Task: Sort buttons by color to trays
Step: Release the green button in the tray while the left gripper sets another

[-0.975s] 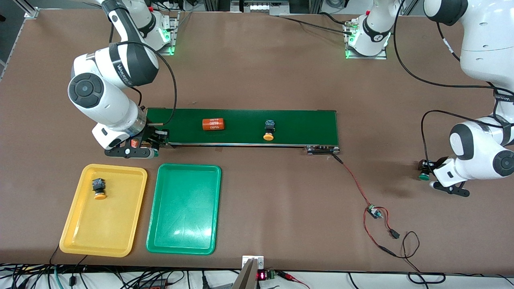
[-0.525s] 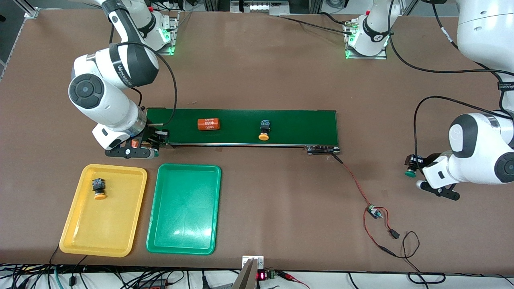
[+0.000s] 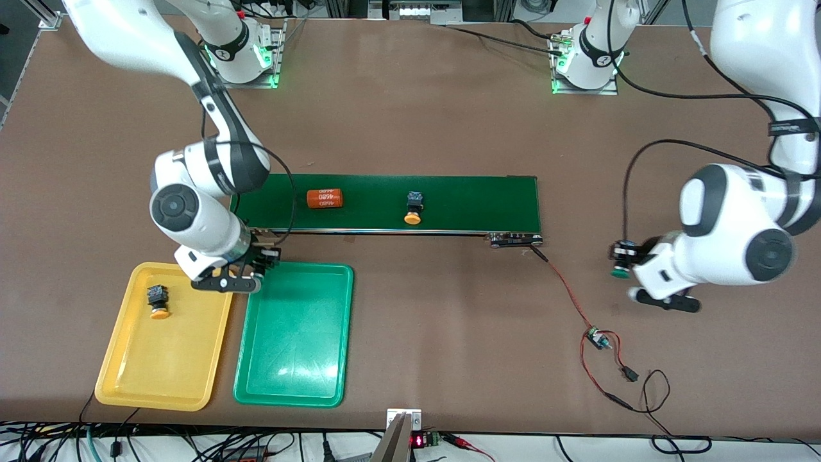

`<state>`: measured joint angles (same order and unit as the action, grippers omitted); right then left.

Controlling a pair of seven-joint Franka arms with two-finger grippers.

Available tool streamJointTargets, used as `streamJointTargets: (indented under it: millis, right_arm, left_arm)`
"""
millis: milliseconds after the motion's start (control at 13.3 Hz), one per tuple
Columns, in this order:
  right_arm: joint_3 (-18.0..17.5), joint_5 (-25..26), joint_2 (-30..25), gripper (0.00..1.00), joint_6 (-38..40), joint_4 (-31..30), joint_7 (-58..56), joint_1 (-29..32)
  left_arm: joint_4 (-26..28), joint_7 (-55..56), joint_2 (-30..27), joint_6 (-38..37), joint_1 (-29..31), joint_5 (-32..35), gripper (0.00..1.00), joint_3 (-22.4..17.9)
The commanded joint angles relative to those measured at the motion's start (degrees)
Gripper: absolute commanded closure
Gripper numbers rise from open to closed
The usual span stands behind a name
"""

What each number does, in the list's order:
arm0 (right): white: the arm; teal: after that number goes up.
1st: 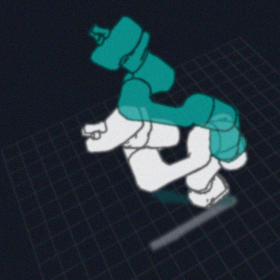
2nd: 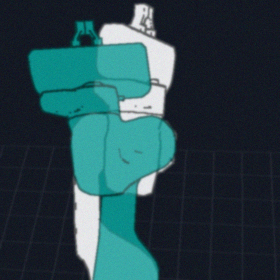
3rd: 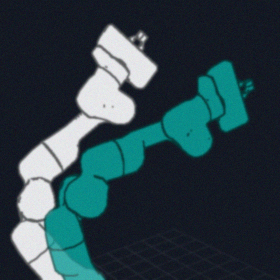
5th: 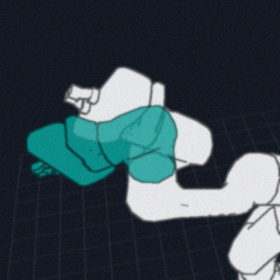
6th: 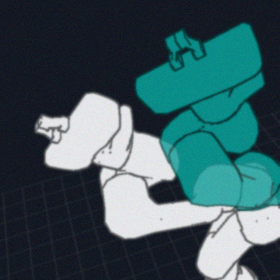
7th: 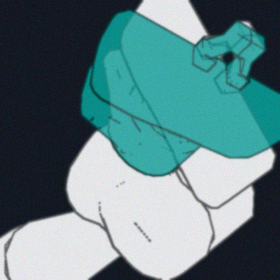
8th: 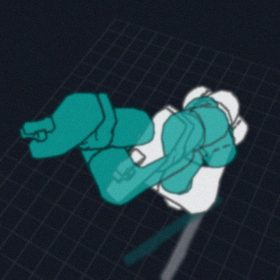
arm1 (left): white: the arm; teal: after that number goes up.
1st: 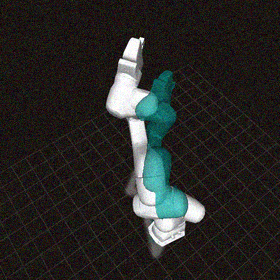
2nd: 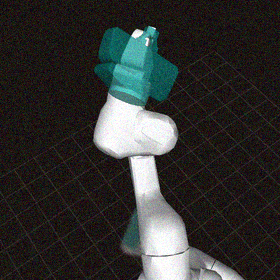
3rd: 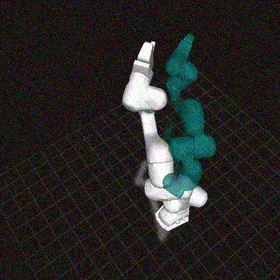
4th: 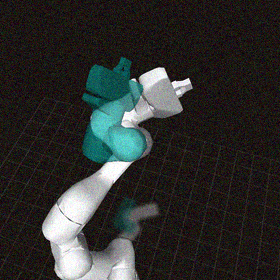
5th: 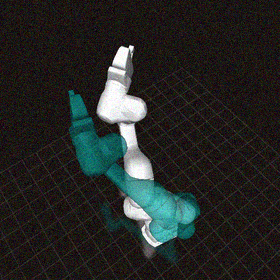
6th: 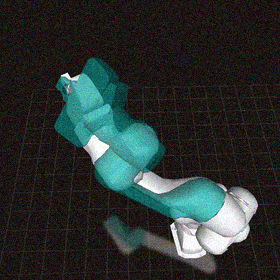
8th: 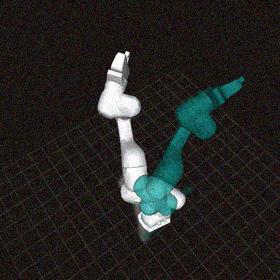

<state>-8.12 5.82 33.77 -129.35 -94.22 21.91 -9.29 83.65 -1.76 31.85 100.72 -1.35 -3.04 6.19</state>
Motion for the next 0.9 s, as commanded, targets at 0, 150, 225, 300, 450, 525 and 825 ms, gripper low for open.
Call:
streamJointTargets:
  millis: [0,150,225,300,450,525,825]
  right_arm:
    - [1.0,1.0,4.9,0.66,-5.0,2.3,0.4,-0.9]
    - [2.4,1.0,7.4,0.66,-7.5,2.5,0.5,-2.0]
    - [3.6,0.9,8.7,0.66,-8.9,2.7,0.4,-2.7]
    - [4.1,0.8,9.6,0.62,-10.1,2.7,0.5,-3.1]
    - [4.1,0.6,10.4,0.38,-11.0,2.7,0.6,-3.2]
    - [4.1,0.4,10.3,0.13,-11.0,2.7,0.6,-3.2]
    - [4.1,0.1,9.6,0.00,-10.7,2.7,0.2,-3.4]
  left_arm:
    - [3.3,7.9,-0.7,-0.6,-1.9,-1.5,0.84,4.5]
    - [4.4,16.0,0.2,-0.6,-4.7,-1.6,0.84,6.5]
    - [4.6,17.6,0.9,-1.1,-6.7,-1.7,0.84,7.1]
    - [4.9,18.5,1.6,-1.7,-8.9,-2.2,0.84,7.1]
    - [6.0,21.3,2.3,-1.7,-11.1,-3.7,0.85,7.5]
    - [6.1,22.0,2.7,-1.5,-11.5,-4.1,0.85,7.9]
    - [7.4,22.1,4.9,2.5,-12.6,-6.1,0.71,8.5]
